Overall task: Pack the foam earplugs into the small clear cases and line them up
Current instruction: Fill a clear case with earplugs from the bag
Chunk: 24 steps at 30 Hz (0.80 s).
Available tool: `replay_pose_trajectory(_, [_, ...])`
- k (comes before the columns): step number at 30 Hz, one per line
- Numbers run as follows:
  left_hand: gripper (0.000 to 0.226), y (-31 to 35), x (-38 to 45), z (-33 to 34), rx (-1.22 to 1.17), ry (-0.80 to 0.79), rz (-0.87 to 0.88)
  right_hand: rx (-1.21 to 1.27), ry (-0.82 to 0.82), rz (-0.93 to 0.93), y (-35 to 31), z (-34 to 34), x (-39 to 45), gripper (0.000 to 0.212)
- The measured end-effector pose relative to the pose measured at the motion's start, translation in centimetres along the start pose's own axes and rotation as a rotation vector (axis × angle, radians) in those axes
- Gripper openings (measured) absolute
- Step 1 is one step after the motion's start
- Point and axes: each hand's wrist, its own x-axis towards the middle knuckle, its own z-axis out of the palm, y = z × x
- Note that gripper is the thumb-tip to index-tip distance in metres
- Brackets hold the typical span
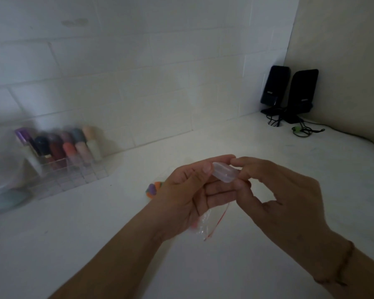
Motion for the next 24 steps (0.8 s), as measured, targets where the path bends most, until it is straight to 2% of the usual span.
replay_pose_trajectory(4, [0.051, 0.1, -0.2, 0.2, 0.009, -0.014, -0.002, -0.095, 0.007, -0.046, -0.2, -0.1, 0.0, 0.010])
replay_pose_trajectory(8, [0.042, 0.1, -0.4, 0.1, 0.000, 0.046, -0.014, -0.118, -0.011, -0.023, -0.1, 0.1, -0.1, 0.017])
replay_pose_trajectory(12, [0.051, 0.1, -0.3, -0.1, 0.024, 0.031, -0.009, -0.128, -0.027, -0.024, -0.3, 0.0, -0.1, 0.021])
replay_pose_trajectory(15, [0.047, 0.2, -0.5, 0.4, 0.043, 0.059, -0.020, -0.149, -0.037, -0.047, -0.5, -0.1, 0.0, 0.018])
replay_pose_trajectory(18, [0.047, 0.4, -0.5, 0.9, 0.142, 0.137, 0.067, -0.111, -0.057, -0.026, -0.7, -0.1, 0.1, 0.012])
replay_pose_trajectory(21, [0.057, 0.3, -0.1, 0.2, 0.293, 0.202, 0.190, -0.102, -0.025, 0.001, -0.8, -0.1, 0.2, 0.031])
replay_pose_trajectory(24, [0.051, -0.1, -0.1, -0.4, 0.401, 0.226, 0.203, -0.071, -0.019, -0.032, -0.5, 0.0, 0.2, 0.022])
